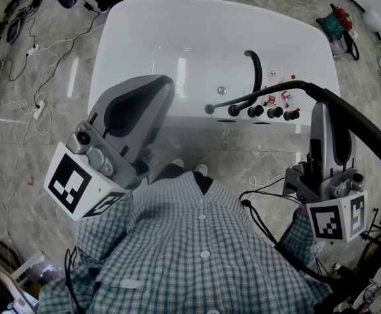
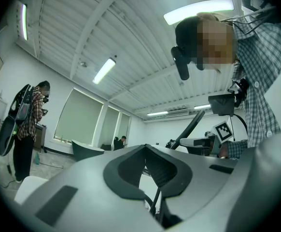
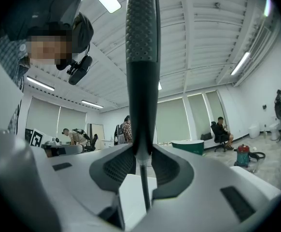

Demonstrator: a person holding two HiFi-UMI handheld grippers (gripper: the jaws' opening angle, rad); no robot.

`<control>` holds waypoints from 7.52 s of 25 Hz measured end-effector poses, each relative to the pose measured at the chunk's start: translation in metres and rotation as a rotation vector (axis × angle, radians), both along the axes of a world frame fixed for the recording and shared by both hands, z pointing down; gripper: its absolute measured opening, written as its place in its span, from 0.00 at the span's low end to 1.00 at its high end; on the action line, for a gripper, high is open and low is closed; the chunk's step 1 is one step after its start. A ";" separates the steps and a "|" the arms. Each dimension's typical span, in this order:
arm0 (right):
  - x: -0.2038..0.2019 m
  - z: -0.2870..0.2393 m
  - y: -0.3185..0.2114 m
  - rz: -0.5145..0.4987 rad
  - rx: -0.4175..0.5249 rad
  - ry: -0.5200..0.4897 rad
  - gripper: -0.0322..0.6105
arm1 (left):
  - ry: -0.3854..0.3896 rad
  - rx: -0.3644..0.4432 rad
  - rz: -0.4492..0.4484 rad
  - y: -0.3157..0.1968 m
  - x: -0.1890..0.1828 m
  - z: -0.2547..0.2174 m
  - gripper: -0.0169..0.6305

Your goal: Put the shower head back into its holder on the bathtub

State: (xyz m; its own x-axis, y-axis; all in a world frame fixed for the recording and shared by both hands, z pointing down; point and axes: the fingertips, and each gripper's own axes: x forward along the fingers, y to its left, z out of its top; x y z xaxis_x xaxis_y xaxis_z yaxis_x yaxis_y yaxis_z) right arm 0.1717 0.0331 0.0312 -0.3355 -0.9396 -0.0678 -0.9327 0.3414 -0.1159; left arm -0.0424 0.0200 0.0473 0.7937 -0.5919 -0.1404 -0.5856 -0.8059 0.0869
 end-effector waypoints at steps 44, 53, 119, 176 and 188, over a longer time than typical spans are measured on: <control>-0.025 0.048 -0.023 -0.076 -0.160 -0.045 0.23 | -0.007 -0.088 0.019 -0.016 0.003 0.027 0.04; -0.026 0.063 -0.029 -0.091 -0.191 -0.042 0.23 | -0.011 -0.109 0.031 -0.020 0.009 0.038 0.04; -0.062 0.244 -0.053 -0.130 -0.454 -0.007 0.23 | -0.029 -0.296 0.108 -0.038 0.027 0.202 0.04; -0.064 0.414 -0.080 -0.103 -0.569 0.035 0.23 | -0.076 -0.413 0.112 -0.049 0.037 0.326 0.04; -0.073 0.439 -0.094 -0.156 -0.586 0.073 0.23 | -0.052 -0.435 0.126 -0.052 0.043 0.337 0.04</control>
State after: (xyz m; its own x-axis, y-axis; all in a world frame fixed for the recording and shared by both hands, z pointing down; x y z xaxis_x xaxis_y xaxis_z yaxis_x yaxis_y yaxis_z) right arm 0.0988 -0.0612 0.4701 -0.4568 -0.7527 0.4740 -0.8893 0.3736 -0.2638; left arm 0.0010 -0.0322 0.3847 0.8627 -0.4854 0.1419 -0.4980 -0.7664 0.4057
